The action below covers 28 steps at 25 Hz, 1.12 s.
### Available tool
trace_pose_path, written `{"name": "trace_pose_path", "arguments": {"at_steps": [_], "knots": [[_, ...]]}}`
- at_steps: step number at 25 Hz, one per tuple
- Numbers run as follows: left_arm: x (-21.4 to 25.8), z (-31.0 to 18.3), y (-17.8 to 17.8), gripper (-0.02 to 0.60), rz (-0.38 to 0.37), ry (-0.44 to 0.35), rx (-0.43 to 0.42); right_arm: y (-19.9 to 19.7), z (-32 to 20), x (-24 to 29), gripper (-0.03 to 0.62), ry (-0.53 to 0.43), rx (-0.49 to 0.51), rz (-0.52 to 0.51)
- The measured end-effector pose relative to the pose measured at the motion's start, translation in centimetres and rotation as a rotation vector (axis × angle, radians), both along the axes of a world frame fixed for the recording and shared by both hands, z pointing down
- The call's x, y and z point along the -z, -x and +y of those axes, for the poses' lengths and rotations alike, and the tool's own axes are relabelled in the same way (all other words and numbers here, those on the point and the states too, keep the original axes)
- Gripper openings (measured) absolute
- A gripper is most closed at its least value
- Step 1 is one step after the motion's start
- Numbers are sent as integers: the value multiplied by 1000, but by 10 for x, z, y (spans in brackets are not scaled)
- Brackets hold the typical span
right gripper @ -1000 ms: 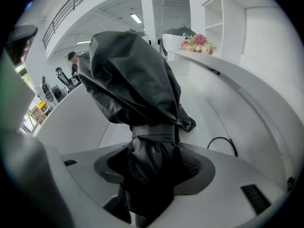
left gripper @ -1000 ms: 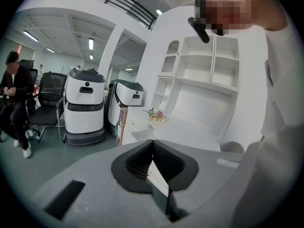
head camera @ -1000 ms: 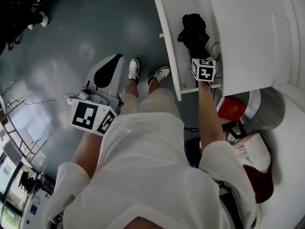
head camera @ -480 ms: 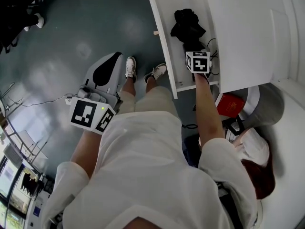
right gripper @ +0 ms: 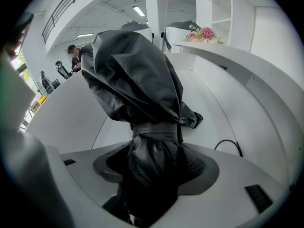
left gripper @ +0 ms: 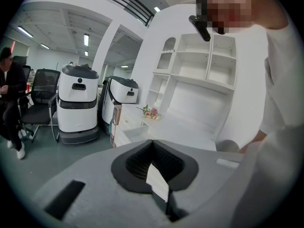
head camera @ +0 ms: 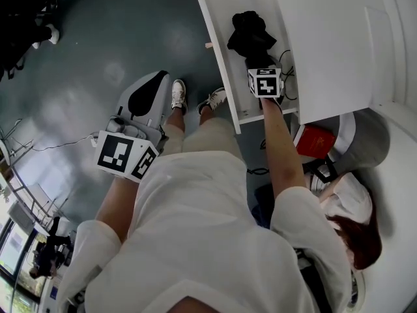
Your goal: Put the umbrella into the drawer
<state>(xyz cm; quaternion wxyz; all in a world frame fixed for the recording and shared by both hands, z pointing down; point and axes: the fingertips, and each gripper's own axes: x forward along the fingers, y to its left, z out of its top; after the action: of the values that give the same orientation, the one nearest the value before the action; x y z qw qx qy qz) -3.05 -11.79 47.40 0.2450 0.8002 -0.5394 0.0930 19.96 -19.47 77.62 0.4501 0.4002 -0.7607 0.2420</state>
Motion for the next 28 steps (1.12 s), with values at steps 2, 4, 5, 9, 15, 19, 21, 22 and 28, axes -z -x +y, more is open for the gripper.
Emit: {"name": "trace_pose_path", "arguments": {"at_steps": [2,4,5,9,15,19,21,22,28], "knots": [[1,1,2,14,-6,-2,-6,0,0,0,265,2,2,-2],[4,3,3,14,-6,-6,-14,-1,0,0,265,-1,-1,-1],[6,4,4,14,-6,-12,-20,-1,1,1,265,-7,-4,0],[15,10,6,14,-3,-40,-53,3,3,3,273,-35,-13,-6],[31,18,20,14,19,-92,-103,6,17,31,322,-59,-97,-37],[42,17,32,14,36,-126,-125,-2,28,51,322,-78,-120,7],[46,17,38,14,49,-143,-135,-2,30,62,322,-92,-125,15],[48,17,42,14,54,-151,-138,-2,31,66,322,-98,-129,17],[58,24,67,14,73,-195,-149,-8,39,88,305,-134,-186,67]]}}
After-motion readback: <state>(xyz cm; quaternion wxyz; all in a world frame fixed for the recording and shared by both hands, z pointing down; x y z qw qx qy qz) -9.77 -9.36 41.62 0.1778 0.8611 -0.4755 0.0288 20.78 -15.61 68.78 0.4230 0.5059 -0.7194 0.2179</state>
